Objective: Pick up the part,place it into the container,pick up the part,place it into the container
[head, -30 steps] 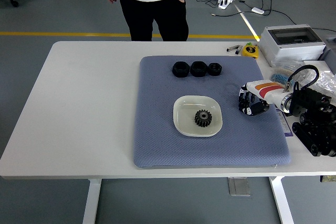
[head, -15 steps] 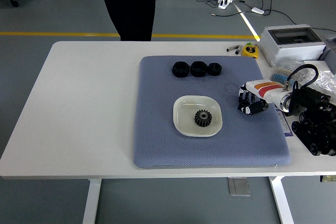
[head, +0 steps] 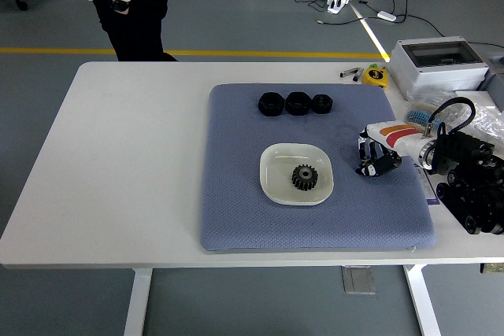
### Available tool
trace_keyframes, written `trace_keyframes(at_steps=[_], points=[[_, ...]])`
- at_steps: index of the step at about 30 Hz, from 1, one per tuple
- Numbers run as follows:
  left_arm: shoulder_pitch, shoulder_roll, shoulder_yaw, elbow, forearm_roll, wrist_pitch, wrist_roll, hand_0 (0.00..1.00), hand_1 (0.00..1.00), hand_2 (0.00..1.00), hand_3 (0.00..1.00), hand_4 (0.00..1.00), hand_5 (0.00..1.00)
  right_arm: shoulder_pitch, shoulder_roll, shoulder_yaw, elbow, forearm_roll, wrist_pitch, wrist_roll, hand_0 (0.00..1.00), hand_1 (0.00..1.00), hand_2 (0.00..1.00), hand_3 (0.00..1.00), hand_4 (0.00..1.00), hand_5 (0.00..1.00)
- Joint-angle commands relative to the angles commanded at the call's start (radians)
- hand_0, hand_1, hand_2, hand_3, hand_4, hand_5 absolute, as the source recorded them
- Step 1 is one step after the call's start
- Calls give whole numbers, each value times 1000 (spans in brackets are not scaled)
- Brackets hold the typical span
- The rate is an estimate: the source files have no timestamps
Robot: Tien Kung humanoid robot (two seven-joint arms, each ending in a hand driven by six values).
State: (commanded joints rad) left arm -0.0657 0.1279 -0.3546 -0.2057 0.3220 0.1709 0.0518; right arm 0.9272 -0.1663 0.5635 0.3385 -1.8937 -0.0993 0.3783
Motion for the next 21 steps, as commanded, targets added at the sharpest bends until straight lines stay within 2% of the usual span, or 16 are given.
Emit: trace_keyframes(at_steps=[9,21], points=[[1,0,-2,0,1,0,0,840,875,885,794,826,683,2,-9,35,27,-20,-1,4,2,141,252,359,817,193],[5,3,-11,0,17,-1,4,840,875,884,793,824,683,15,-25,115,150,-69,-4,11,2,135,248,358,812,187]])
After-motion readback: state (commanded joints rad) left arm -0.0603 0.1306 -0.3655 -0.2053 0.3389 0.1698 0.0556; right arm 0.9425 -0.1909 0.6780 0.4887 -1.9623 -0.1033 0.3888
